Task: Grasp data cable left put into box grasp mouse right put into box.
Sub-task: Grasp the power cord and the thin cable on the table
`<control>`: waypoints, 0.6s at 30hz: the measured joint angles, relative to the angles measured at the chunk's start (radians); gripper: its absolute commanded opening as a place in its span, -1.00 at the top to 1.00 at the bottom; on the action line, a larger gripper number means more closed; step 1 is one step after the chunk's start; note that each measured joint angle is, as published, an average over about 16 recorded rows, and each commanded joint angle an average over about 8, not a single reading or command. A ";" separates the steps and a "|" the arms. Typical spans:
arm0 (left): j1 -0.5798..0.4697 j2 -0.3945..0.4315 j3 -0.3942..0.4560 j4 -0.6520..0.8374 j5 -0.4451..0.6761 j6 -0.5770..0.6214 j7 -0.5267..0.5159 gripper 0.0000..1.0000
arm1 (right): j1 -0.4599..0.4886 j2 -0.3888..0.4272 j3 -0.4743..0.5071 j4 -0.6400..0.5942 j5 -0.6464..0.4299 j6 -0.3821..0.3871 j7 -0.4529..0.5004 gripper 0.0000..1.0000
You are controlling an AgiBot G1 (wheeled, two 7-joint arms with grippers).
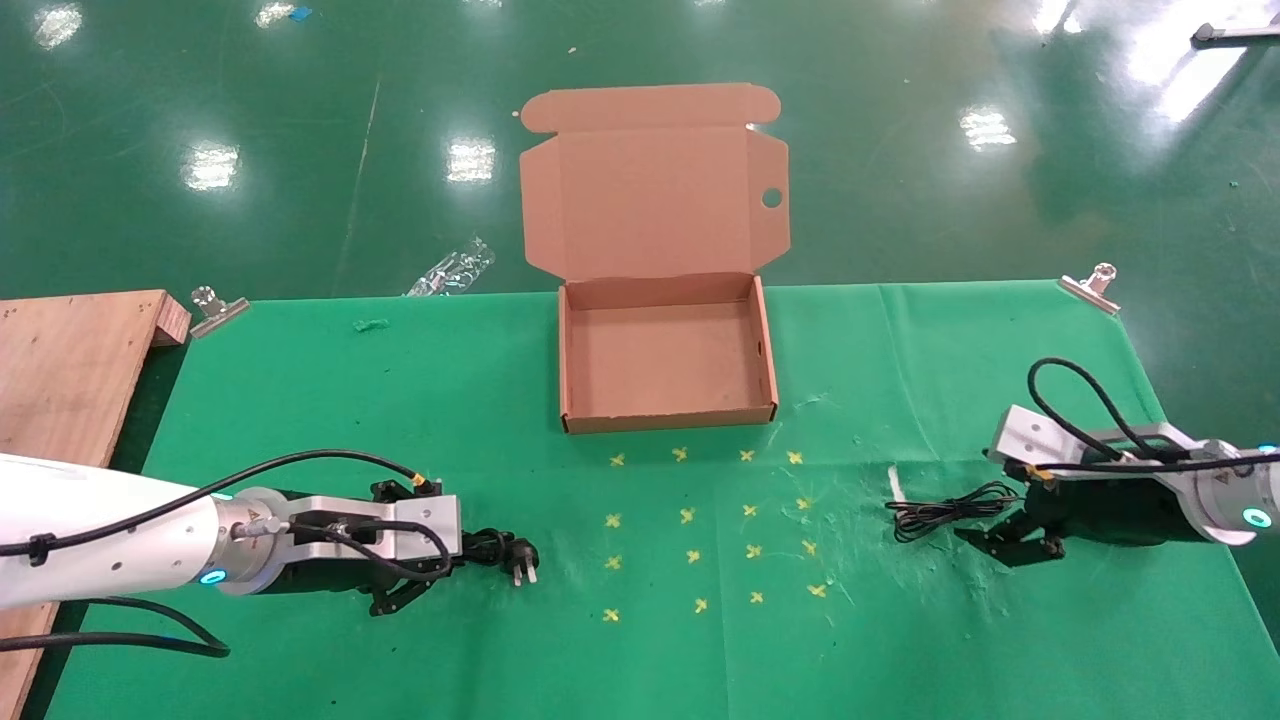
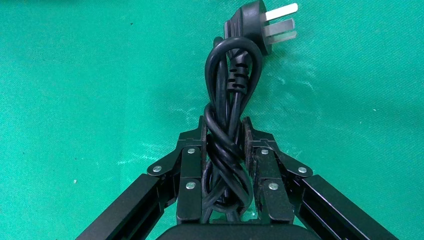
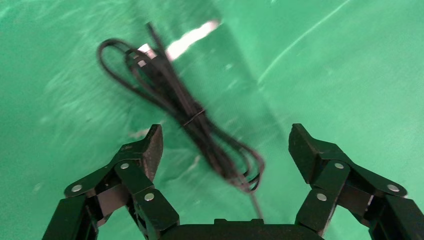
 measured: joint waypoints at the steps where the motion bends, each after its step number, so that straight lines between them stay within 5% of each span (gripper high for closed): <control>1: 0.000 0.000 0.000 0.000 0.000 0.000 0.000 1.00 | 0.004 -0.006 0.000 -0.014 0.000 0.005 -0.011 -0.81; 7: 0.000 0.000 0.000 0.000 0.000 0.000 0.000 1.00 | 0.025 -0.033 0.004 -0.098 0.006 0.021 -0.071 0.55; 9: 0.000 0.000 0.000 0.000 0.000 0.000 0.000 1.00 | 0.031 -0.039 0.005 -0.124 0.008 0.023 -0.086 0.87; 11: 0.000 0.000 0.000 0.000 0.000 0.000 0.000 1.00 | 0.035 -0.043 0.007 -0.149 0.012 0.024 -0.099 1.00; 18: 0.000 0.000 0.000 0.000 0.000 0.000 0.000 1.00 | 0.048 -0.048 0.016 -0.218 0.026 0.026 -0.131 1.00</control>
